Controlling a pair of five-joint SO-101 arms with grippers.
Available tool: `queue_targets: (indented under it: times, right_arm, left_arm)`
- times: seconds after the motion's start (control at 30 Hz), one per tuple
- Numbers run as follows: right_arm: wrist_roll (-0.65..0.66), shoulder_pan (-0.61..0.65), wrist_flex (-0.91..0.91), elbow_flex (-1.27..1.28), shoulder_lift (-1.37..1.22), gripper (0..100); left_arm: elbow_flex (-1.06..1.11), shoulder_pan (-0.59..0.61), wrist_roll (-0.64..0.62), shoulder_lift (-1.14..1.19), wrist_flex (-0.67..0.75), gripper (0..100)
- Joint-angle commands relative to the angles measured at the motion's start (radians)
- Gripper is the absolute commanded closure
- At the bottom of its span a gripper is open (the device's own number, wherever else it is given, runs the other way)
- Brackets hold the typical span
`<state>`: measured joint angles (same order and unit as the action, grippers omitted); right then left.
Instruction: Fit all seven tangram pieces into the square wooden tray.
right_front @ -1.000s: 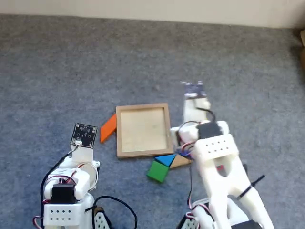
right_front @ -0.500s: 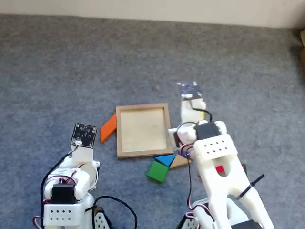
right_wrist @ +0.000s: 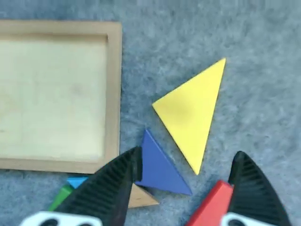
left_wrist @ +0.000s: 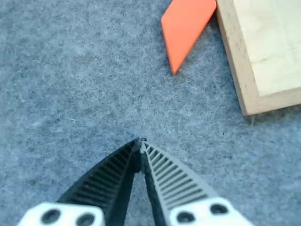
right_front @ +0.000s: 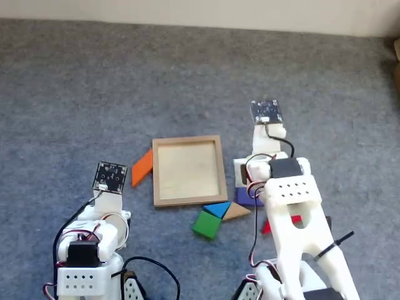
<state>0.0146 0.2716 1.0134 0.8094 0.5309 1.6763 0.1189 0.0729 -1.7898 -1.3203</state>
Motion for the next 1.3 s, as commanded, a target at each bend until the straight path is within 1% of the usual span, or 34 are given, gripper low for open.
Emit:
queue_targets:
  times: [0.0, 0.2, 0.33, 0.57, 0.8, 0.97, 1.17, 1.27]
  right_arm:
    - [0.015, 0.025, -0.033, -0.065, -0.116, 70.6]
    - [0.014, 0.028, 0.013, -0.286, -0.386, 70.6]
    - [0.014, 0.027, 0.038, -0.400, -0.496, 70.6]
    - [0.017, 0.018, 0.031, -0.461, -0.638, 70.6]
    - [0.015, -0.053, 0.030, -0.463, -0.684, 70.6]
    - [0.014, -0.047, 0.002, -0.463, -0.684, 70.6]
    - [0.011, 0.004, -0.012, -0.473, -0.676, 70.6]
    - [-0.064, 0.001, -0.013, -0.526, -0.685, 70.6]
  left_arm:
    - [0.021, 0.012, -0.003, -0.027, -0.006, 99]
    - [0.021, 0.012, -0.003, -0.027, -0.006, 99]
    - [0.021, 0.012, -0.003, -0.027, -0.006, 99]
    - [0.021, 0.012, -0.003, -0.027, -0.006, 99]
    - [0.021, 0.012, -0.003, -0.027, -0.006, 99]
    - [0.021, 0.012, -0.003, -0.027, -0.006, 99]
    - [0.021, 0.012, -0.003, -0.027, -0.006, 99]
    - [0.021, 0.012, -0.003, -0.027, -0.006, 99]
